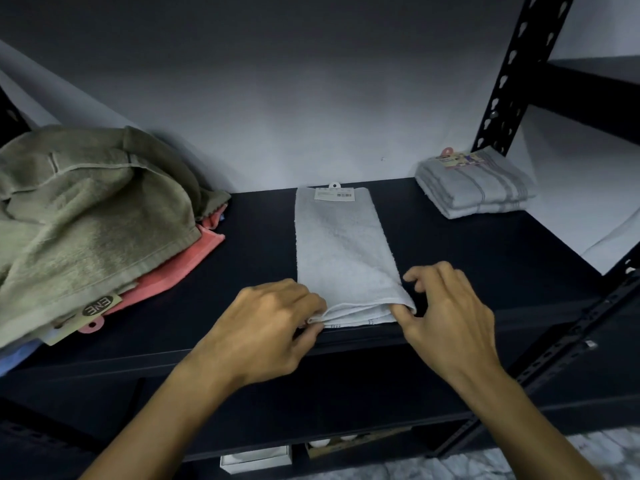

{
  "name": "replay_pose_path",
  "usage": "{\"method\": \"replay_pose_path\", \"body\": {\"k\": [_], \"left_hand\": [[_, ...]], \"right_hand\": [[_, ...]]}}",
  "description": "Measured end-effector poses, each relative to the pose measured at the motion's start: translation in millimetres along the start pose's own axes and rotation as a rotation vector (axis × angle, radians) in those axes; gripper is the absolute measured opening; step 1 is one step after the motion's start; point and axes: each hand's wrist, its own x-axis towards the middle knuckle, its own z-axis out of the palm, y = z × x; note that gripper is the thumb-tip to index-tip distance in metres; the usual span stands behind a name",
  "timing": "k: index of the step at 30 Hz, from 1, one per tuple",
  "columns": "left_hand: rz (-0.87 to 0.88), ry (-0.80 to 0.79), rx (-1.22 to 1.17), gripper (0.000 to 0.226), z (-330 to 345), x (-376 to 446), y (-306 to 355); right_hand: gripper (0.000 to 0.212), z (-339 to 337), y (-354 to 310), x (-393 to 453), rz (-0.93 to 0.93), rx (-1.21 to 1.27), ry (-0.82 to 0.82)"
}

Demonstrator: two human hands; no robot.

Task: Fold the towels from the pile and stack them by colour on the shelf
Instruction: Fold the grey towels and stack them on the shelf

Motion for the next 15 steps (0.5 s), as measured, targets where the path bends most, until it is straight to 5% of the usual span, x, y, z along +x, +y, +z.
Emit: {"method": "replay_pose_path", "body": {"k": [7, 11, 15], "left_hand": [[-0.016, 0.041, -0.016, 0.025, -2, 9, -2], [-0.057, 0.028, -0.018, 0.025, 0, 10, -2], [-0.090, 0.038, -0.007, 0.012, 2, 14, 0]], "right_hand": [[0.018, 5, -6, -1, 0.162, 0.131, -0.047], [0.031, -5, -2, -2, 0.256, 0.285, -0.173], [0.033, -7, -6, -20, 0.105, 0.185, -0.033]]}}
